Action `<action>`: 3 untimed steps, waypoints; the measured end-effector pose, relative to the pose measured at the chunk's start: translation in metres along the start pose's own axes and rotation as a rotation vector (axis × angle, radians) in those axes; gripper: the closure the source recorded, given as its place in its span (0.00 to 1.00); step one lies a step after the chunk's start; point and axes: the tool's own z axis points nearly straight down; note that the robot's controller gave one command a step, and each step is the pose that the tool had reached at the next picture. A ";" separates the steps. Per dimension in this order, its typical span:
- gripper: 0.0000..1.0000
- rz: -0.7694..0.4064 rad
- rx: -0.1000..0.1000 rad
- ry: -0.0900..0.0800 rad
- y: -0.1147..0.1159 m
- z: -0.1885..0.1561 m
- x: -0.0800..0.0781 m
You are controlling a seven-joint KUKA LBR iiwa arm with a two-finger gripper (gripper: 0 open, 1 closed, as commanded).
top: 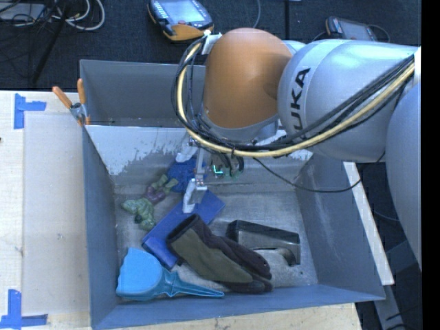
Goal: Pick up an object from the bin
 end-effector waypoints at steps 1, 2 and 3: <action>0.00 0.003 -0.001 -0.007 -0.001 -0.004 -0.002; 0.00 -0.106 -0.001 -0.010 -0.003 0.036 0.002; 0.00 -0.146 0.000 -0.005 -0.029 0.067 0.048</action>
Offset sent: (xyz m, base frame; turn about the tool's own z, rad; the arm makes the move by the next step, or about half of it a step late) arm -0.0130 -0.0124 -0.1577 -0.4038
